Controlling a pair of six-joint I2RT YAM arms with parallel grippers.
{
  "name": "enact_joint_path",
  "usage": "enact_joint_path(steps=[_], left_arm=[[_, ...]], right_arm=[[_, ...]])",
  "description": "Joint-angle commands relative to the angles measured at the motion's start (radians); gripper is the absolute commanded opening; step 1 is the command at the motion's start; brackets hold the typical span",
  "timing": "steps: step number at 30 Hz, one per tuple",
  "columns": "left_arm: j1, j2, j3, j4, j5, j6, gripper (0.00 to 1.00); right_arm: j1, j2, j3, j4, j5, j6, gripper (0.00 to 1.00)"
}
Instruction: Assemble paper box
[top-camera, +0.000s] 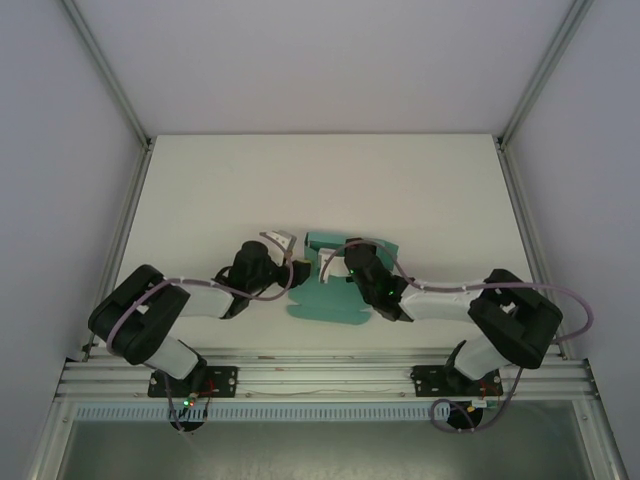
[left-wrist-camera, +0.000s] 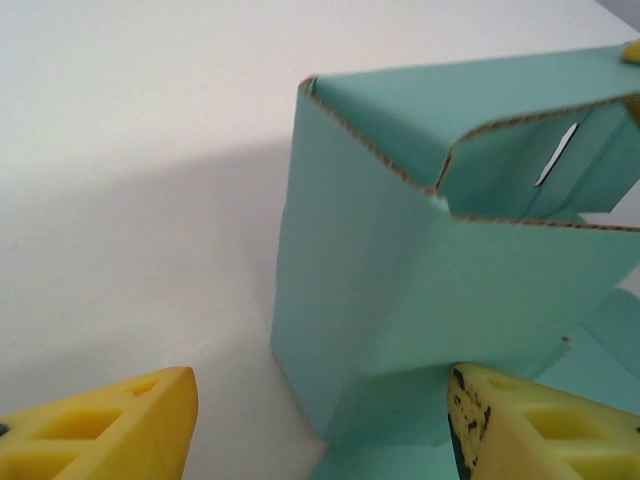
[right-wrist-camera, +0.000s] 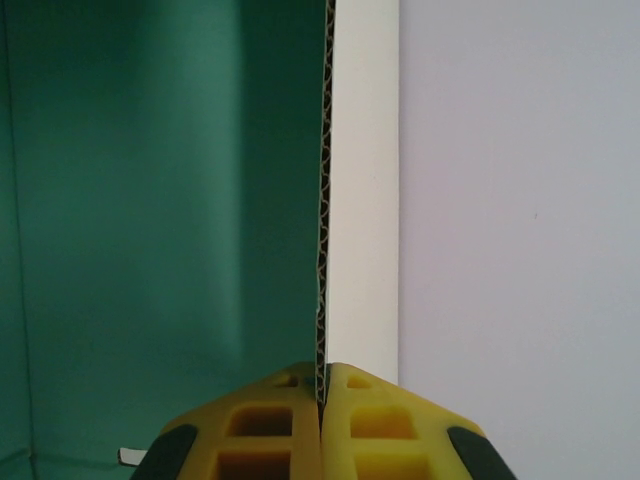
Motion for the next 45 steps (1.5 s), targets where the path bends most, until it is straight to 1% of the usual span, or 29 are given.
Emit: enact_joint_path(steps=[1,3,6,9,10,12,14,16,19,20,21,23,28,30,32,34,36,37,38,39,40,45], left_arm=[[-0.009,0.034,0.077,0.027,-0.004,0.031,0.67],[-0.018,0.058,0.100,0.022,-0.030,0.045,0.67],[-0.020,0.093,0.112,0.047,-0.052,0.041,0.61],[-0.021,0.120,0.125,0.044,-0.071,0.035,0.48],[-0.022,0.127,0.125,0.046,-0.075,0.032,0.43],[-0.030,0.136,0.123,0.050,-0.092,0.028,0.36],[-0.049,0.142,0.116,0.057,-0.138,0.035,0.31],[-0.077,0.151,0.116,0.064,-0.225,0.047,0.19],[-0.117,0.172,0.122,0.070,-0.313,0.074,0.06],[-0.126,0.179,0.122,0.075,-0.323,0.084,0.04],[-0.135,0.186,0.120,0.084,-0.338,0.088,0.00],[-0.150,0.195,0.117,0.093,-0.347,0.100,0.00],[-0.187,0.196,0.099,0.146,-0.355,0.109,0.00],[-0.205,0.200,0.096,0.161,-0.370,0.114,0.00],[-0.221,0.205,0.084,0.193,-0.393,0.120,0.00],[-0.228,0.207,0.073,0.225,-0.398,0.113,0.00],[-0.233,0.208,0.066,0.247,-0.380,0.109,0.00],[-0.234,0.206,0.067,0.245,-0.379,0.106,0.00],[-0.237,0.204,0.066,0.244,-0.377,0.106,0.00],[-0.241,0.205,0.065,0.246,-0.383,0.104,0.00],[-0.242,0.204,0.062,0.253,-0.384,0.104,0.00],[-0.247,0.231,0.059,0.308,-0.366,0.080,0.00]], right_arm=[[0.017,0.027,-0.009,-0.093,-0.009,0.016,0.00],[0.020,0.027,-0.005,-0.112,-0.010,0.025,0.00],[0.024,0.031,-0.008,-0.113,-0.001,0.016,0.00],[0.025,0.023,-0.008,-0.128,-0.004,0.029,0.00],[0.027,0.018,-0.007,-0.141,-0.011,0.037,0.00],[0.028,0.010,-0.001,-0.168,-0.020,0.054,0.00],[0.029,0.006,0.005,-0.171,-0.016,0.067,0.00],[0.035,0.001,0.013,-0.179,-0.011,0.090,0.00],[0.047,-0.019,0.037,-0.220,-0.017,0.163,0.00],[0.048,-0.031,0.046,-0.239,-0.021,0.197,0.04],[0.050,-0.048,0.056,-0.267,-0.027,0.240,0.12],[0.050,-0.094,0.078,-0.330,-0.037,0.344,0.23],[0.050,-0.272,0.091,-0.407,-0.103,0.624,0.45],[0.050,-0.340,0.080,-0.450,-0.131,0.704,0.46],[0.049,-0.427,0.058,-0.460,-0.119,0.781,0.58],[0.023,-0.484,0.043,-0.442,-0.118,0.852,0.70],[-0.027,-0.518,0.060,-0.462,-0.190,0.921,0.72],[-0.052,-0.523,0.072,-0.468,-0.226,0.955,0.76],[-0.076,-0.517,0.090,-0.478,-0.251,0.982,0.77],[-0.089,-0.503,0.108,-0.473,-0.242,1.011,0.77],[-0.100,-0.482,0.129,-0.472,-0.232,1.038,0.80],[-0.122,-0.315,0.257,-0.521,-0.283,1.071,0.81]])
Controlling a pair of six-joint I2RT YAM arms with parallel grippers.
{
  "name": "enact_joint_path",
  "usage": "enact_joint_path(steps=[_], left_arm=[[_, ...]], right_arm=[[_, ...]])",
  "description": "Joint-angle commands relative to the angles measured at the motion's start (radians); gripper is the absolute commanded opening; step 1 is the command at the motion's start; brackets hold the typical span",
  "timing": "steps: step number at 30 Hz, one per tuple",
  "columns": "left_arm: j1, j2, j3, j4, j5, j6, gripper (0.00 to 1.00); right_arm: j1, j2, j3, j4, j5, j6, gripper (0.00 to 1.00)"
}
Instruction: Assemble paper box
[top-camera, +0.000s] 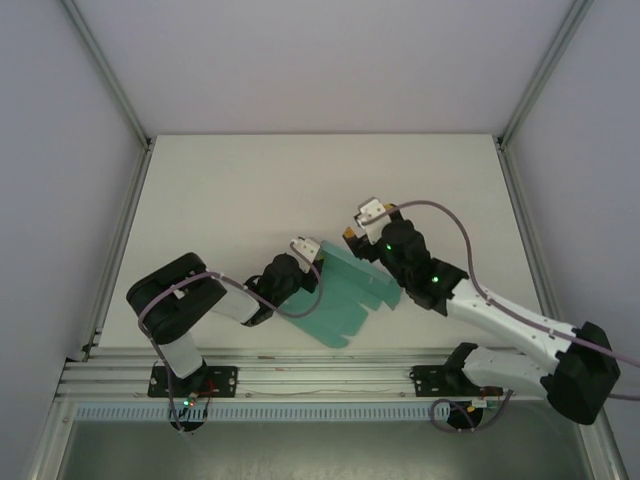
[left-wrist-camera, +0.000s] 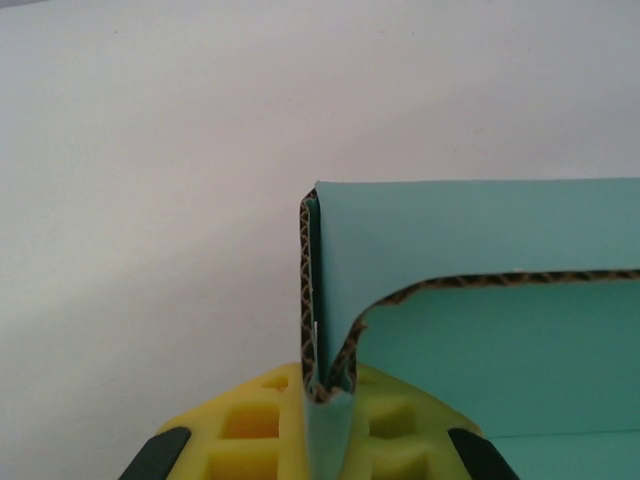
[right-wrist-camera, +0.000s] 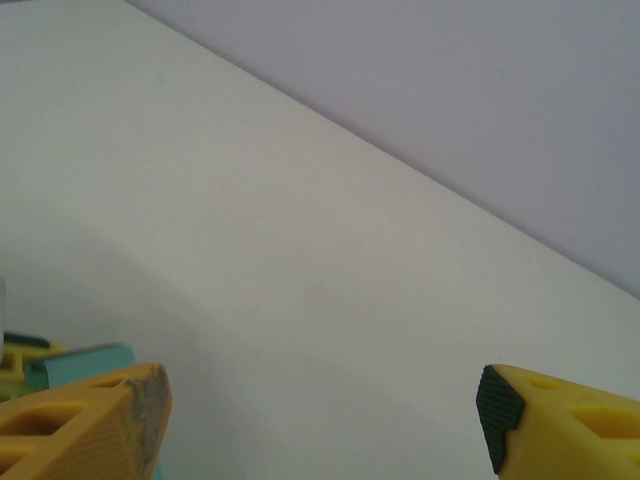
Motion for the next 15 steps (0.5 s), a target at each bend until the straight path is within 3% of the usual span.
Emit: enact_joint_path(steps=[1,9,15], left_arm=[[-0.007,0.034,-0.003,0.070,0.001,-0.022,0.00],[-0.015,0.064,-0.001,0.087,0.002,-0.035,0.00],[-0.015,0.074,0.017,0.053,-0.021,-0.054,0.00]], right_arm=[[-0.004,0.098,0.083,-0.052,-0.057,0.084,0.80],[-0.013,0.312,0.128,-0.039,-0.072,0.055,0.80],[-0.014,0.389,0.116,-0.063,-0.187,-0.010,0.71]])
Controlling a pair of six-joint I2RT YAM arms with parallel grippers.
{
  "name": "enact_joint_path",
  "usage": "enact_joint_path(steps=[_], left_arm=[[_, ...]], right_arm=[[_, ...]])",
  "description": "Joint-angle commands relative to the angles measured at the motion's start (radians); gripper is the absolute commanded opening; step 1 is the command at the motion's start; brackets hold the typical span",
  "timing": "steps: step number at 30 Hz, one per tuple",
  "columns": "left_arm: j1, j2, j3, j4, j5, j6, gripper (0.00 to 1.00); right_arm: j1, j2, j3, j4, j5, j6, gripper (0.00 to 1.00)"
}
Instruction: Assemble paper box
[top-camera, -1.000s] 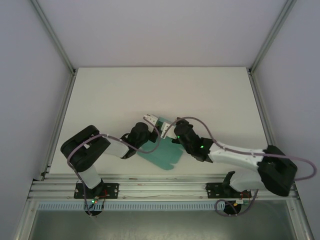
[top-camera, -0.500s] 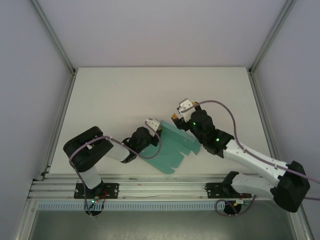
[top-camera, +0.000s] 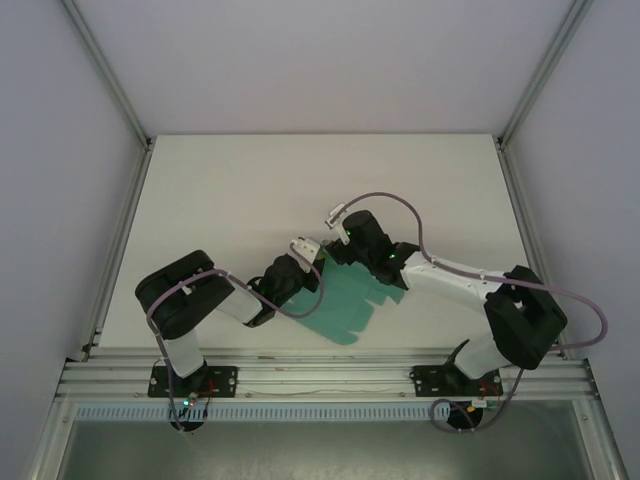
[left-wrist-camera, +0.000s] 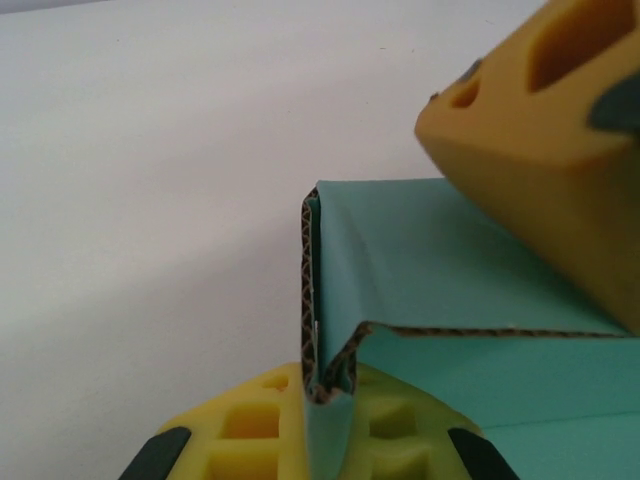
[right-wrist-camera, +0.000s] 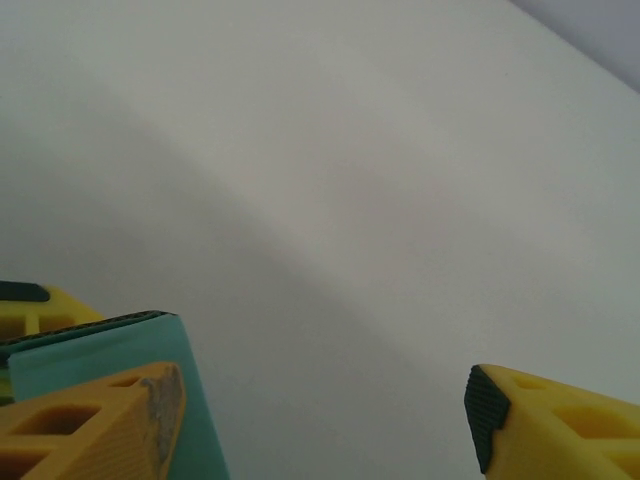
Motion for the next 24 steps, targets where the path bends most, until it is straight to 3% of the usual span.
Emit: enact_joint_path(steps=[1,4,7,11,17,20,24], left_arm=[[-0.010,0.023,0.022,-0.040,-0.017,-0.039,0.01],[-0.010,0.013,0.021,-0.048,-0.036,-0.066,0.08],[-0.009,-0.005,0.027,-0.071,-0.079,-0.085,0.22],[-0.006,-0.014,0.059,-0.127,-0.079,-0.097,0.25],[-0.002,0.004,0.113,-0.205,-0.139,-0.113,0.23],[0.003,0.017,0.122,-0.203,-0.173,-0.120,0.01],[0.002,0.010,0.130,-0.222,-0.234,-0.134,0.00]], right_arm=[[0.002,0.026,-0.003,-0.040,-0.097,-0.060,0.69],[0.002,0.034,-0.041,-0.031,-0.121,-0.060,0.67],[0.003,0.046,-0.073,-0.024,-0.105,-0.055,0.64],[0.009,0.066,-0.066,-0.050,-0.142,-0.066,0.60],[0.013,0.073,-0.060,-0.054,-0.161,-0.059,0.58],[0.013,0.054,-0.066,-0.063,-0.174,-0.041,0.58],[0.012,-0.022,-0.086,-0.034,-0.141,0.024,0.63]])
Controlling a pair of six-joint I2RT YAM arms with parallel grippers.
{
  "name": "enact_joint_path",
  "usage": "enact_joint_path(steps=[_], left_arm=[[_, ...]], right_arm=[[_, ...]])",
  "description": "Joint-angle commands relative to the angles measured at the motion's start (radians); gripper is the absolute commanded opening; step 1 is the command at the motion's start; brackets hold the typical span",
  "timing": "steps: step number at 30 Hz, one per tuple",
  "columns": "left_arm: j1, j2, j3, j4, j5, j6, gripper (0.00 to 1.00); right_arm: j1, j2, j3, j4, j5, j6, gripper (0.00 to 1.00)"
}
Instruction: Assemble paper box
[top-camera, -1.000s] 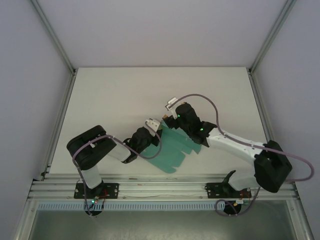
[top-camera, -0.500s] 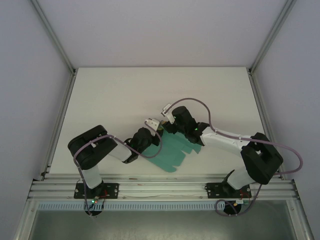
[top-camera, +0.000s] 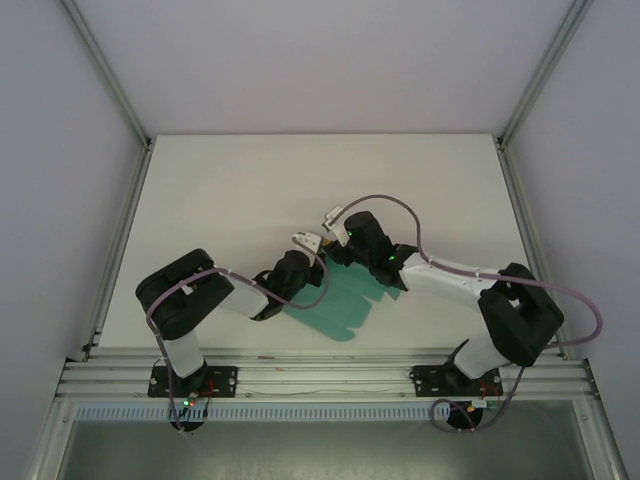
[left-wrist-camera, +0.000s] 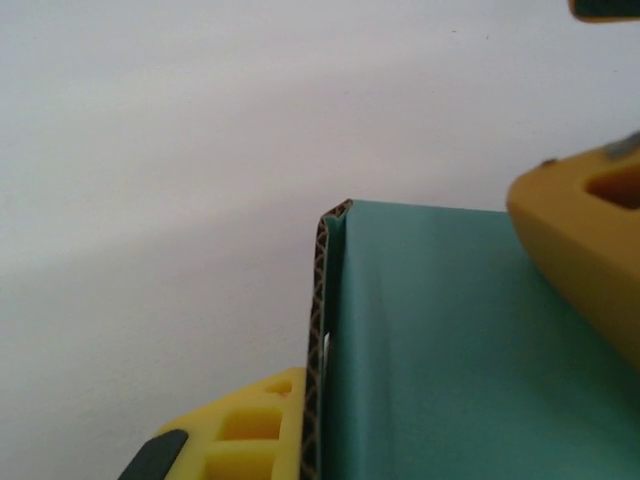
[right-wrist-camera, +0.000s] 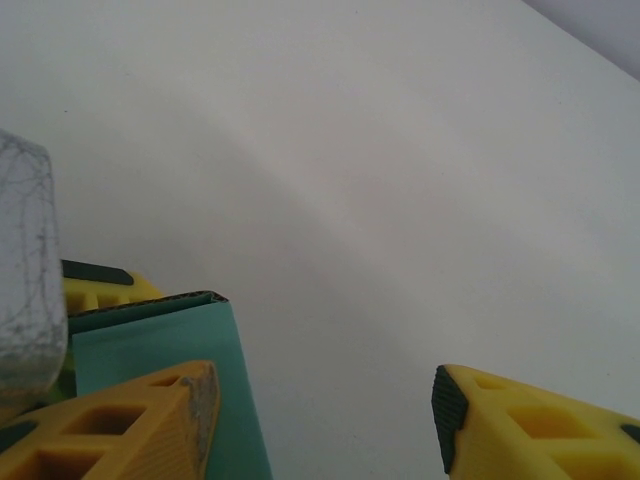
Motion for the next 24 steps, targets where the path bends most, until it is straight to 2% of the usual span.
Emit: enact_joint_path(steps=[1,5,9,12,16,20,24], left_arm=[[0.012,-0.002,0.035,-0.050,-0.109,-0.031,0.00],[0.012,-0.107,0.018,-0.165,-0.117,-0.078,0.00],[0.013,-0.250,0.017,-0.338,-0.105,-0.126,0.00],[0.017,-0.353,0.029,-0.489,-0.094,-0.186,0.00],[0.021,-0.462,0.046,-0.664,-0.043,-0.265,0.00],[0.022,-0.554,0.053,-0.788,-0.006,-0.305,0.00],[0.023,-0.617,0.046,-0.832,0.012,-0.315,0.00]], right_arm=[[0.020,-0.074,-0.053,-0.125,-0.018,0.071,0.67],[0.010,-0.269,-0.053,-0.184,0.199,0.230,0.78],[-0.017,-0.478,-0.067,-0.365,0.252,0.366,0.84],[-0.023,-0.625,-0.105,-0.477,0.131,0.429,0.82],[-0.025,-0.757,-0.180,-0.450,-0.046,0.491,0.77],[-0.024,-0.777,-0.207,-0.405,-0.152,0.468,0.76],[-0.024,-0.715,-0.165,-0.407,-0.184,0.395,0.66]])
